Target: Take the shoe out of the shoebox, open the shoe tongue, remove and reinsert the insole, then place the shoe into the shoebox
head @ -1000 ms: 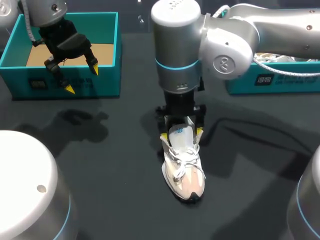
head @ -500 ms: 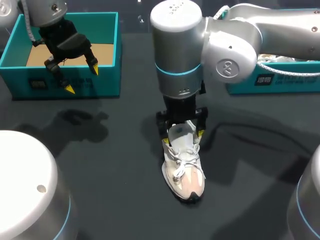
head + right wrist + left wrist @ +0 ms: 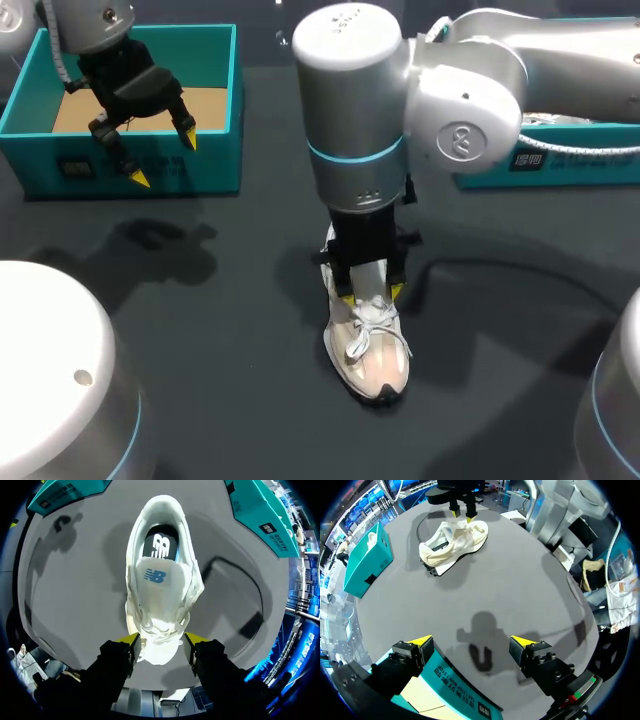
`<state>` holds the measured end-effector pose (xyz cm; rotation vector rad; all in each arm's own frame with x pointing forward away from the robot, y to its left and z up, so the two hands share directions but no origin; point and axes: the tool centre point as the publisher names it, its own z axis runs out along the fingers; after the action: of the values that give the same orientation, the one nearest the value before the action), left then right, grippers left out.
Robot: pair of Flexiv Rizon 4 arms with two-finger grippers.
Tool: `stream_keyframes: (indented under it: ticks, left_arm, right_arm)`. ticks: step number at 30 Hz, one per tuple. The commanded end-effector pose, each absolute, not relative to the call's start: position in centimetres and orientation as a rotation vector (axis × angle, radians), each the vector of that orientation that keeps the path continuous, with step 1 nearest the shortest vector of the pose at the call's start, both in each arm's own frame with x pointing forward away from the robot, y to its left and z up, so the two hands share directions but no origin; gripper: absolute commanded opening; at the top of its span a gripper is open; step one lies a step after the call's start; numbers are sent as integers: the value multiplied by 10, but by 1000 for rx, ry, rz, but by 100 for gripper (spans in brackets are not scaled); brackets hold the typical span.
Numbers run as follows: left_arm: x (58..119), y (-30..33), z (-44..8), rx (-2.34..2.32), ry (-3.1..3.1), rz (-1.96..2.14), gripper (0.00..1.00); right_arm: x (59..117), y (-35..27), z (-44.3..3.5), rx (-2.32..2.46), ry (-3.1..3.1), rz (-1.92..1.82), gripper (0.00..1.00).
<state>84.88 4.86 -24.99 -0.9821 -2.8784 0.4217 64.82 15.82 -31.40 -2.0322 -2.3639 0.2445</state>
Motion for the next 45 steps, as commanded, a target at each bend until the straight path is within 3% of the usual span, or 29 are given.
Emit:
stream_keyframes:
  ticks: [1, 12, 39, 45]
  left_arm:
    - [848, 49, -250, -984, -2880, 418, 100]
    - [848, 49, -250, -984, -2880, 418, 100]
    - [848, 49, -250, -984, -2880, 418, 100]
    - [848, 49, -250, -984, -2880, 418, 100]
  right_arm:
    - [634, 151, -303, -2070, -2359, 232, 47]
    - [629, 155, -293, -2103, -2391, 215, 26]
    - [711, 159, -340, -1864, -2496, -13, 25]
    - [709, 163, -328, -1880, -2537, -2, 25]
